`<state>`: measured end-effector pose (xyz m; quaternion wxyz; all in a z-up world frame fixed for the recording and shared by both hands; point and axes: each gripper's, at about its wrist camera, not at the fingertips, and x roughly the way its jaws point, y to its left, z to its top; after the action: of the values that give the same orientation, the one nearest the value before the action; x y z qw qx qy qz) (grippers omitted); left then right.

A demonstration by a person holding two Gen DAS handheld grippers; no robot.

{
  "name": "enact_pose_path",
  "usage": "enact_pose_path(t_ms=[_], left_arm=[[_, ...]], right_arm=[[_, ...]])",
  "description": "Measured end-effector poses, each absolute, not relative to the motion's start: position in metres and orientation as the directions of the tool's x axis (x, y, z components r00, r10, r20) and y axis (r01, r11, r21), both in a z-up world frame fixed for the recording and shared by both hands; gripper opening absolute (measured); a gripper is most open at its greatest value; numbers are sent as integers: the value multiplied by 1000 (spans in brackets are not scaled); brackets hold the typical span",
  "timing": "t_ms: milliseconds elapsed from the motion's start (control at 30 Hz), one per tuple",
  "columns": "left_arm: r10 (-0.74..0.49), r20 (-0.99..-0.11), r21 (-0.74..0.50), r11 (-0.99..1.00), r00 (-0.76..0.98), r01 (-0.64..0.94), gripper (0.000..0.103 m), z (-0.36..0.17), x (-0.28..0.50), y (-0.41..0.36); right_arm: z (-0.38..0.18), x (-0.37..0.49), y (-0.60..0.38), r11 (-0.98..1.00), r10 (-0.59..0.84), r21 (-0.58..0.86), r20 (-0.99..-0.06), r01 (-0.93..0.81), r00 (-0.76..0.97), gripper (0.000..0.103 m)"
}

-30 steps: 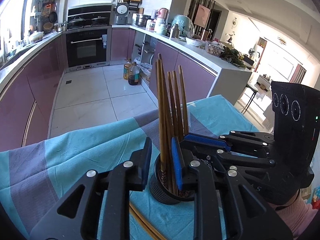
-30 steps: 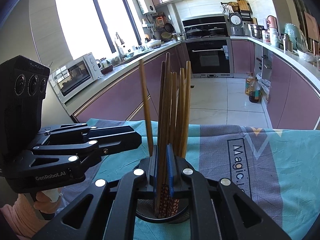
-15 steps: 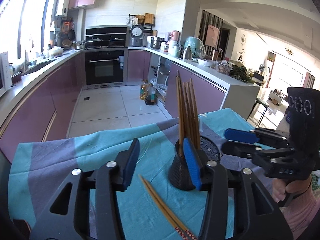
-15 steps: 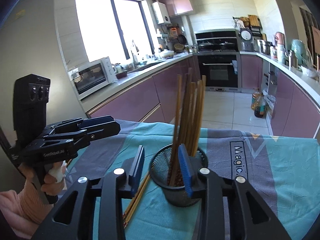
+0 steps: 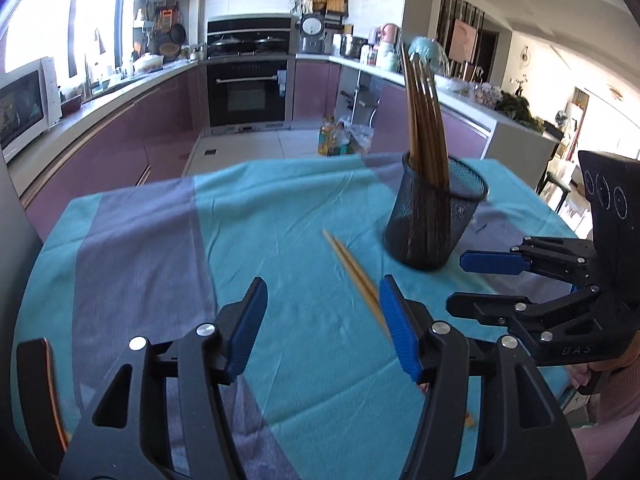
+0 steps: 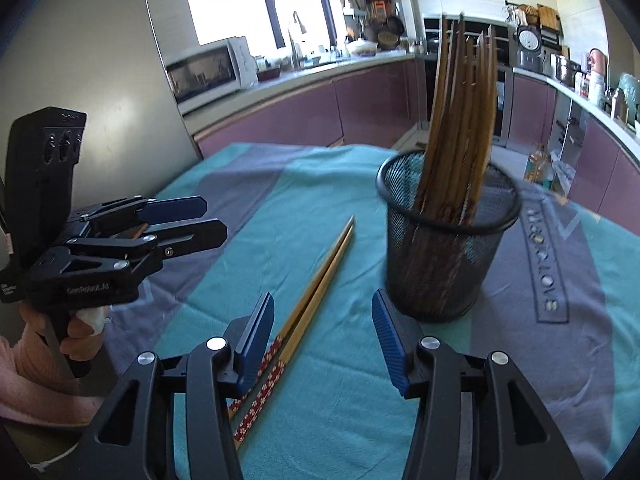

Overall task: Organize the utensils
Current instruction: 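Move both open tools back toward the last two chopsticks on the cloth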

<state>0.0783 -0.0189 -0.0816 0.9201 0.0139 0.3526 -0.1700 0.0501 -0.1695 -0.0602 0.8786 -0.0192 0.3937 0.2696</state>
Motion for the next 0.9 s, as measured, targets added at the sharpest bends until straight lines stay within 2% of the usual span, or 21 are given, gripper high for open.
enact_pose_path(t_ms=[333, 900], left_arm=[[-304, -671, -103, 942, 676, 321, 58, -93, 71, -28], [-298, -702, -130, 946, 647, 296, 58, -105, 75, -25]], right_arm=[[-81, 45, -164, 868, 444, 206, -728, -451, 523, 49], [-96, 49, -140, 888, 378, 141, -764, -437, 522, 49]])
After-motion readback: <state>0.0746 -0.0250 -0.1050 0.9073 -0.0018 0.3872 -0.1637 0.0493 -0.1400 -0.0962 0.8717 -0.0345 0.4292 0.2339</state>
